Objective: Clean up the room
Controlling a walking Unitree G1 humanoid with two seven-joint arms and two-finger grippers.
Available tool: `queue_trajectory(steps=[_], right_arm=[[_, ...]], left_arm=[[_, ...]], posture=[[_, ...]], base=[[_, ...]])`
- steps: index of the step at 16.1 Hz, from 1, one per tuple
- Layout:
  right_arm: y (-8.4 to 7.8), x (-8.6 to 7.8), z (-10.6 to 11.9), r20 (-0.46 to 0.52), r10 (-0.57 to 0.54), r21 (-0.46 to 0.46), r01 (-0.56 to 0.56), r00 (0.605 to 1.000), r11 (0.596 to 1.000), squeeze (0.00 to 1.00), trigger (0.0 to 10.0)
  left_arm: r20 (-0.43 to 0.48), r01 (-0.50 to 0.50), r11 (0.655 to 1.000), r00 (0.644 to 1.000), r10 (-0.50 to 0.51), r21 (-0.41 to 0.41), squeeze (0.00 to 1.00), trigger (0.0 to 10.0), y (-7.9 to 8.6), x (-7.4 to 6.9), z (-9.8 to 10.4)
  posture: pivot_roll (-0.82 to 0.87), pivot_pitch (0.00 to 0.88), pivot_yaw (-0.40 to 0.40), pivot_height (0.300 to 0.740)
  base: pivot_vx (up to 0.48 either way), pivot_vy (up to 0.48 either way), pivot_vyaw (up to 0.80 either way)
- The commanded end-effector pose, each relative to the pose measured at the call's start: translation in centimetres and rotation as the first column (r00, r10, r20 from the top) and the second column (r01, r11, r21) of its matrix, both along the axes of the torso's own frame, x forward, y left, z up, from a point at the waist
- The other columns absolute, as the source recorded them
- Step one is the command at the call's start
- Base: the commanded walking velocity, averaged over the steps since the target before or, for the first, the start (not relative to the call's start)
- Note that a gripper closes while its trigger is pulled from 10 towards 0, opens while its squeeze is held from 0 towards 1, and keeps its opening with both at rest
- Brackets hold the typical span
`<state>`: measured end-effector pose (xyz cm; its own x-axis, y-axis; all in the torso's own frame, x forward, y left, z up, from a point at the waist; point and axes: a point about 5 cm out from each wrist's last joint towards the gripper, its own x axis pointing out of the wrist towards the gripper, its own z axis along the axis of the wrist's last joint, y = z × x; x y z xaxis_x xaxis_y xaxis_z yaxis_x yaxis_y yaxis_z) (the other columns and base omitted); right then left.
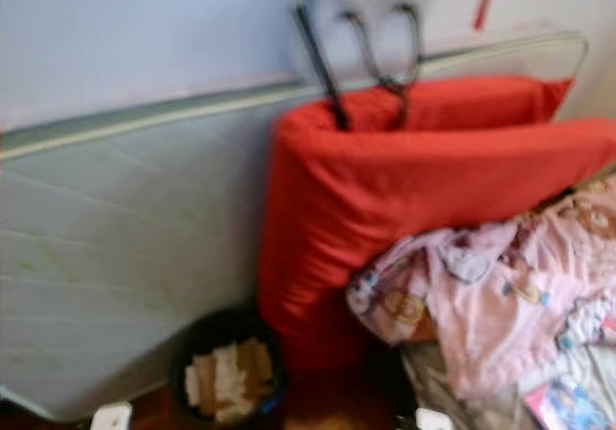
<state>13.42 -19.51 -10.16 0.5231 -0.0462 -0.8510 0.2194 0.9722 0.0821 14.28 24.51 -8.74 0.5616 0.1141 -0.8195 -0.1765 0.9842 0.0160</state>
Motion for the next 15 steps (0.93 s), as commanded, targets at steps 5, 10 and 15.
queue_trajectory(steps=[5,10,15], right_arm=[[-1.2,-0.8,0.0,-0.007,-0.008,-0.027,0.008,1.000,1.000,0.00,10.0],[2.2,-0.5,-0.4,-0.011,0.024,0.001,-0.024,1.000,1.000,0.00,10.0],[0.2,0.0,0.0,-0.004,0.002,-0.017,-0.002,1.000,1.000,0.00,10.0]], left_arm=[[0.003,0.018,1.000,1.000,-0.018,-0.023,0.00,10.0,-1.5,0.5,-0.2],[0.000,0.020,1.000,1.000,-0.020,-0.018,0.00,10.0,-1.3,0.2,-0.3],[0.008,0.024,1.000,1.000,-0.024,-0.016,0.00,10.0,-1.1,0.2,-0.2]], posture=[[0.04,0.000,-0.018,0.740],[0.04,0.000,-0.017,0.740],[0.04,0.000,-0.014,0.740]], base=[[0.000,0.475,0.00],[0.000,0.277,0.00],[0.000,0.000,0.00]])
